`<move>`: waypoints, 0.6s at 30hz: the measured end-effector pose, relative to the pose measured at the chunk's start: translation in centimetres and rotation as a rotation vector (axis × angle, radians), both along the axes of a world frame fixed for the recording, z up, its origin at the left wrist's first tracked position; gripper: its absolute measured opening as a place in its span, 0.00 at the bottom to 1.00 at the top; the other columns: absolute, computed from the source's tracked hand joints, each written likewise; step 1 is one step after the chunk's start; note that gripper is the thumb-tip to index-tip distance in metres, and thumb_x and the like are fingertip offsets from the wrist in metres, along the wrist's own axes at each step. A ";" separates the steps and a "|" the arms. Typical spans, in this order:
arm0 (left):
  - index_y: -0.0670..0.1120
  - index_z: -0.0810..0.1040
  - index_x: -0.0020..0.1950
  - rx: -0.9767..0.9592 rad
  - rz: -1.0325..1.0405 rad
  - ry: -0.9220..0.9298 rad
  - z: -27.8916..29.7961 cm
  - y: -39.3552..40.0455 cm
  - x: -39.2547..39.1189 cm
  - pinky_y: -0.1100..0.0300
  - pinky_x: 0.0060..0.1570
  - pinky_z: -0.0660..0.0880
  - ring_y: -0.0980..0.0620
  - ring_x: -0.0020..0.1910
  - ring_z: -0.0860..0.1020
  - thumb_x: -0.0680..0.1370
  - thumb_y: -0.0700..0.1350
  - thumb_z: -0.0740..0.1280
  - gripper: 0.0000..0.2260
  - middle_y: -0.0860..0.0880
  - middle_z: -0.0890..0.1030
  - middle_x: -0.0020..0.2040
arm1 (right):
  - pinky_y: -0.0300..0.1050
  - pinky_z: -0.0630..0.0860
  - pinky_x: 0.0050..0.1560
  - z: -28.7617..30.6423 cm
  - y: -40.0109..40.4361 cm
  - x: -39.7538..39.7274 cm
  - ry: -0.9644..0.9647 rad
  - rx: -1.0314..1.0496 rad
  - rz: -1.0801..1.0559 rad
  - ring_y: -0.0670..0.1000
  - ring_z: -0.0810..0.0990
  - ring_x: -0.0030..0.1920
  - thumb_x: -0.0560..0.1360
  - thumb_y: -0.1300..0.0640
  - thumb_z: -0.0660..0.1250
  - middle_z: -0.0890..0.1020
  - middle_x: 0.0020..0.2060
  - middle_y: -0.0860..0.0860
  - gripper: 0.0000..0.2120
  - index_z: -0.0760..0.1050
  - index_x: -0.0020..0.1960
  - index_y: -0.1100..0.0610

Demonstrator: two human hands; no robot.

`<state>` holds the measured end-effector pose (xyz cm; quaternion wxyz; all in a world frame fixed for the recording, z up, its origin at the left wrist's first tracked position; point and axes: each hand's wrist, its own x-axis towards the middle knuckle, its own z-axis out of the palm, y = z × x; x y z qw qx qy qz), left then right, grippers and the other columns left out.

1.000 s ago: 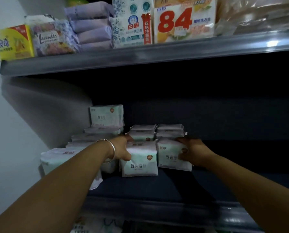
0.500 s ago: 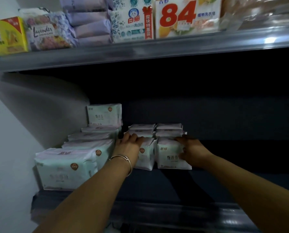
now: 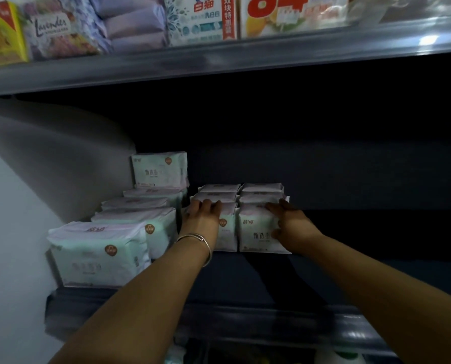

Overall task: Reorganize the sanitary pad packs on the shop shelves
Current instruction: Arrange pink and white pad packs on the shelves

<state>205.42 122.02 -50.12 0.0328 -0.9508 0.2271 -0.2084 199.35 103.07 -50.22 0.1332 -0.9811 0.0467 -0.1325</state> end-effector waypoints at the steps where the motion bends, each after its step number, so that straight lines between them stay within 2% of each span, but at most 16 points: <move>1: 0.45 0.51 0.76 -0.006 0.007 0.012 0.0 0.0 -0.3 0.50 0.69 0.62 0.42 0.71 0.58 0.77 0.39 0.59 0.29 0.44 0.59 0.73 | 0.45 0.70 0.65 0.0 0.1 -0.3 0.003 0.017 0.000 0.56 0.66 0.70 0.78 0.61 0.60 0.44 0.77 0.53 0.32 0.50 0.76 0.47; 4: 0.45 0.50 0.77 -0.033 0.017 0.032 -0.1 0.2 -1.6 0.49 0.69 0.61 0.42 0.73 0.55 0.76 0.40 0.61 0.32 0.45 0.54 0.76 | 0.47 0.73 0.61 -0.1 0.5 -1.3 -0.011 0.045 -0.034 0.59 0.66 0.70 0.77 0.61 0.62 0.36 0.76 0.53 0.38 0.41 0.77 0.46; 7: 0.47 0.55 0.75 -0.066 -0.019 -0.006 -0.2 0.7 -3.4 0.51 0.68 0.60 0.43 0.73 0.54 0.75 0.36 0.61 0.30 0.46 0.55 0.75 | 0.53 0.72 0.64 -0.4 0.9 -2.9 -0.067 0.043 -0.077 0.63 0.62 0.71 0.77 0.57 0.65 0.37 0.76 0.52 0.41 0.39 0.77 0.47; 9: 0.48 0.60 0.73 -0.061 -0.060 -0.016 -0.2 1.2 -5.1 0.53 0.66 0.60 0.45 0.71 0.57 0.75 0.36 0.62 0.28 0.48 0.59 0.73 | 0.56 0.67 0.67 -0.4 1.2 -4.6 -0.109 0.004 -0.077 0.63 0.60 0.72 0.76 0.54 0.66 0.44 0.77 0.53 0.39 0.44 0.77 0.49; 11: 0.48 0.63 0.71 -0.035 -0.101 -0.046 -0.4 1.5 -7.2 0.54 0.62 0.61 0.47 0.68 0.60 0.76 0.39 0.61 0.23 0.49 0.63 0.70 | 0.54 0.65 0.68 -0.5 1.8 -6.9 -0.160 -0.082 -0.040 0.61 0.61 0.71 0.76 0.52 0.65 0.51 0.77 0.53 0.34 0.51 0.76 0.52; 15: 0.48 0.67 0.67 -0.060 -0.166 -0.084 -2.2 2.1 -12.7 0.55 0.59 0.61 0.48 0.65 0.64 0.79 0.47 0.58 0.16 0.49 0.67 0.66 | 0.49 0.64 0.64 -2.3 3.2 -12.5 -0.259 -0.206 0.100 0.57 0.62 0.68 0.77 0.53 0.62 0.60 0.74 0.53 0.24 0.63 0.71 0.55; 18: 0.48 0.68 0.65 -0.066 -0.223 -0.050 -4.5 2.6 -16.9 0.55 0.57 0.60 0.47 0.63 0.66 0.79 0.49 0.59 0.15 0.49 0.69 0.63 | 0.51 0.66 0.59 -4.9 3.7 -16.5 -0.300 -0.226 0.187 0.60 0.66 0.65 0.74 0.56 0.66 0.67 0.71 0.56 0.21 0.71 0.66 0.58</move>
